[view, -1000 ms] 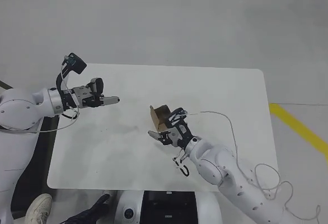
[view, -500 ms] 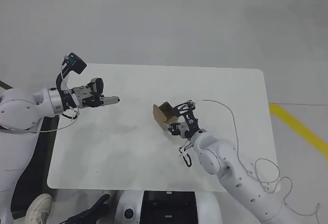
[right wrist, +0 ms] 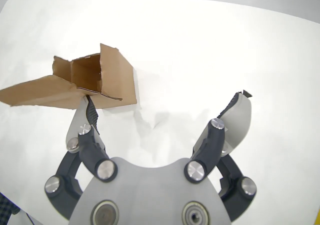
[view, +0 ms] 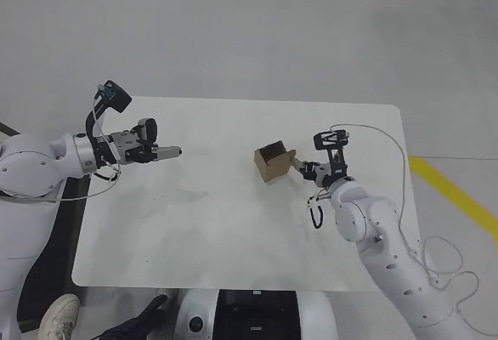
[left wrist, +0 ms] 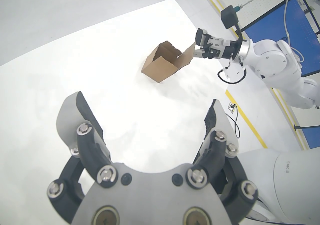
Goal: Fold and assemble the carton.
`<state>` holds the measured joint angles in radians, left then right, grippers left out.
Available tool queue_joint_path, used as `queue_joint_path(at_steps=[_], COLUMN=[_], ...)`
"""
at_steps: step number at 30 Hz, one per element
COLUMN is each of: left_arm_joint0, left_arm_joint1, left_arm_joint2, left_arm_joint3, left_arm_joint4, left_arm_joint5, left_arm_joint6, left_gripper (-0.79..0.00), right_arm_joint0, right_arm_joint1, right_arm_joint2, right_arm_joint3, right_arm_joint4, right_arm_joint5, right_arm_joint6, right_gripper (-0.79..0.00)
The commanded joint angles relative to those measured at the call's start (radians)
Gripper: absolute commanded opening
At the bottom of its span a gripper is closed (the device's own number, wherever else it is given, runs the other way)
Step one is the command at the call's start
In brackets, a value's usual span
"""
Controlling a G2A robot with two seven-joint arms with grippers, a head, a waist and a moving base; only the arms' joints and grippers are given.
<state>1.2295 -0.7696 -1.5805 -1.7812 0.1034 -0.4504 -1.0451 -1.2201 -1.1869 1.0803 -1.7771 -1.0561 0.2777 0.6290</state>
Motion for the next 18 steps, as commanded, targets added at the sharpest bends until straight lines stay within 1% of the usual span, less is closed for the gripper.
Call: queue_joint_path(at_steps=[1, 4, 6, 9, 13, 18], left_arm_joint0=[0.000, 0.000, 0.000, 0.000, 0.000, 0.000], left_arm_joint1=[0.000, 0.000, 0.000, 0.000, 0.000, 0.000], left_arm_joint2=[0.000, 0.000, 0.000, 0.000, 0.000, 0.000], left_arm_joint3=[0.000, 0.000, 0.000, 0.000, 0.000, 0.000], left_arm_joint4=[0.000, 0.000, 0.000, 0.000, 0.000, 0.000], left_arm_joint5=[0.000, 0.000, 0.000, 0.000, 0.000, 0.000], left_arm_joint6=[0.000, 0.000, 0.000, 0.000, 0.000, 0.000], left_gripper=[0.000, 0.000, 0.000, 0.000, 0.000, 0.000], right_arm_joint0=[0.021, 0.039, 0.031, -0.001, -0.068, -0.135], right_arm_joint1=[-0.002, -0.007, -0.009, -0.009, -0.005, 0.000], right_arm_joint2=[0.013, 0.012, 0.006, -0.001, 0.001, 0.021], right_arm_joint3=[0.022, 0.048, 0.047, 0.017, -0.064, -0.133], right_arm_joint4=[0.008, 0.018, 0.027, 0.030, 0.016, -0.013], right_arm_joint5=[-0.007, -0.011, -0.016, -0.038, -0.055, -0.045], right_arm_joint6=[0.009, 0.019, 0.025, 0.033, 0.022, 0.017], right_gripper=[0.000, 0.000, 0.000, 0.000, 0.000, 0.000])
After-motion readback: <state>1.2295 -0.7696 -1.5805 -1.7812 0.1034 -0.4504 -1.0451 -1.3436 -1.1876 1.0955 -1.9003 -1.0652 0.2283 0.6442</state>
